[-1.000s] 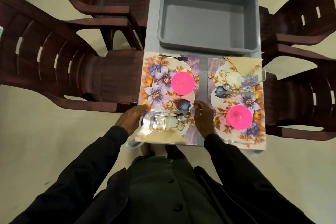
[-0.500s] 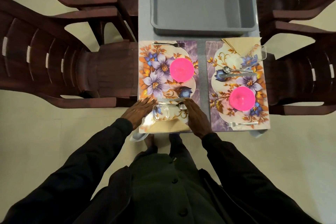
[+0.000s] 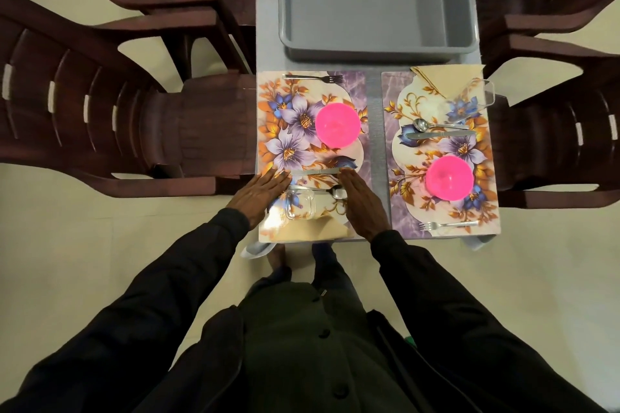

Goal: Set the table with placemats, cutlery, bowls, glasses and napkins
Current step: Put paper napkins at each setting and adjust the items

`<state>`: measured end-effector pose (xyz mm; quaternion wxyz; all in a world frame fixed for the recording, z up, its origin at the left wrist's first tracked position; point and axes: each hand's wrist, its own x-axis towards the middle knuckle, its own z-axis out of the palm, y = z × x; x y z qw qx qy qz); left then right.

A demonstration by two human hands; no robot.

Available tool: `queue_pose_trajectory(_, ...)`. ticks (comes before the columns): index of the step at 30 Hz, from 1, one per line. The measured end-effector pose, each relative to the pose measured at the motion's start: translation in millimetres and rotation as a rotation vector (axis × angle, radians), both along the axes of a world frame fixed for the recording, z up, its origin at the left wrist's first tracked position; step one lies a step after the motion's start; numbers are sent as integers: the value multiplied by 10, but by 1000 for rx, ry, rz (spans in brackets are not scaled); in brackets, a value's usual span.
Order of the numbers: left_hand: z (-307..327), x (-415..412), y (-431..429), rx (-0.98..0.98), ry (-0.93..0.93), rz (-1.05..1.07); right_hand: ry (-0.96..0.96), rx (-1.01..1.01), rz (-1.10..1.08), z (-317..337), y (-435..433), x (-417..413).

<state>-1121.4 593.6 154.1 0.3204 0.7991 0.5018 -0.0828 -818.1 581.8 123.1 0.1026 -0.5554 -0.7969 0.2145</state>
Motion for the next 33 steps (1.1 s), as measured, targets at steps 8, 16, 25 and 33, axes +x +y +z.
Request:
queue_pose_trajectory(8, -26, -15, -11, 45, -21, 12, -9, 40, 45, -12, 27, -16)
queue_pose_trajectory(16, -103, -81, -266, 54, -1, -59, 6, 29, 52, -57, -151, -5)
queue_pose_trajectory(25, -103, -17, -216, 104, 56, -86, 42, 86, 31, -18, 145, -37)
queue_pose_trajectory(33, 23, 102, -391, 27, -374, 375, 22, 83, 29, -15, 232, -9)
